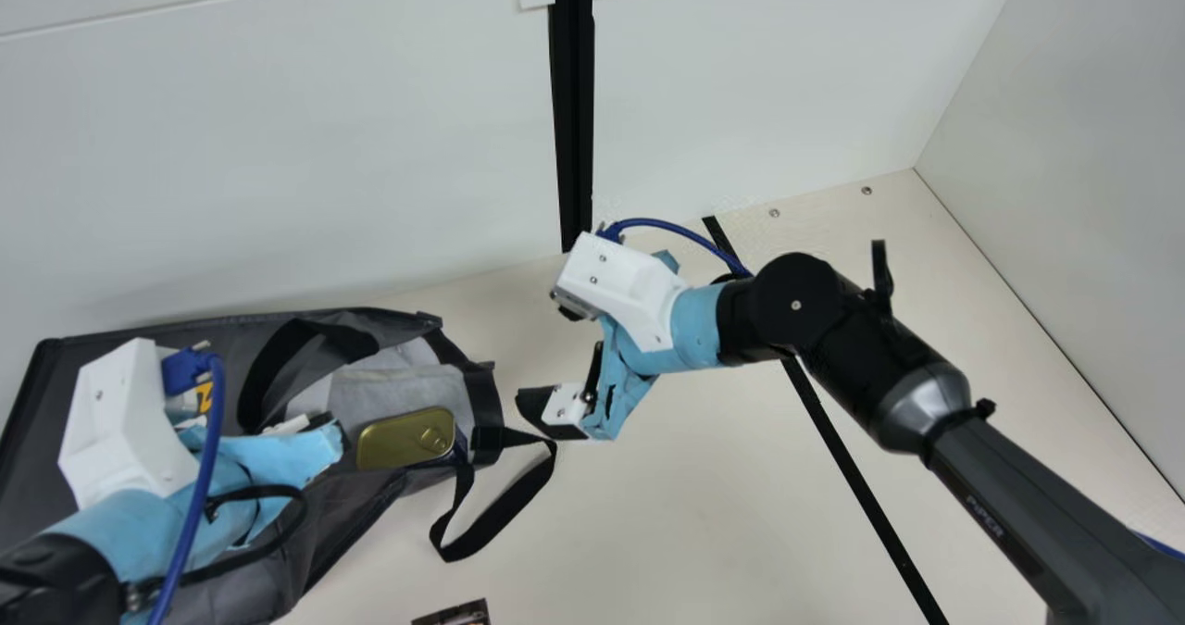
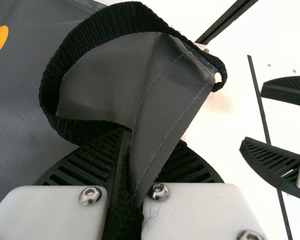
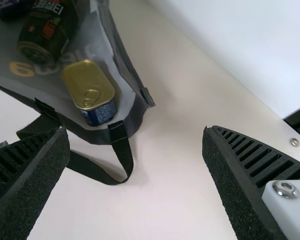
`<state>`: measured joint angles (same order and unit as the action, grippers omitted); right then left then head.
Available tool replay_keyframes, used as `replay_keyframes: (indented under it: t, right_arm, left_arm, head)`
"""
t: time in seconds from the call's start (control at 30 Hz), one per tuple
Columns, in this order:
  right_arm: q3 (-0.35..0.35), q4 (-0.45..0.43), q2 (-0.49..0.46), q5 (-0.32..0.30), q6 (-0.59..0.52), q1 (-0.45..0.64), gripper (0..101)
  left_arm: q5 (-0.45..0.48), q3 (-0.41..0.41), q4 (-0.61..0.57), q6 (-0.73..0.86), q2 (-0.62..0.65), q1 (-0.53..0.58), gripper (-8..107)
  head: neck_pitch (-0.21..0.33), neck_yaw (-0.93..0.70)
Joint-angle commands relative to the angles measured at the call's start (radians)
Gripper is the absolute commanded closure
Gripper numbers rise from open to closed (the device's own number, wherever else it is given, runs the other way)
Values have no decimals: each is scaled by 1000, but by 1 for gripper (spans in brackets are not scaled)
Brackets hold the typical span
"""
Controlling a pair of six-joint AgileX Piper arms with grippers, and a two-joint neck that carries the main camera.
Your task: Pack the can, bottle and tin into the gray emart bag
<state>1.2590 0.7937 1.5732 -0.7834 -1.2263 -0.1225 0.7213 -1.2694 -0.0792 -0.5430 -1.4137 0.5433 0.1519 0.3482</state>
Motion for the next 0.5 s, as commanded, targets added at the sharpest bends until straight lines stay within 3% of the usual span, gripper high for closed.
replay_keyframes:
  t: [0.0,0.47]
  right_arm:
    - [-6,-5,-10,3,4,10,10]
    - [-47,-45,-77,29,37,99,10]
  left_arm:
    - [0,0,0,0,0,0,89]
    - [0,0,0,0,0,0,89]
  head:
    - [23,1]
    - [23,1]
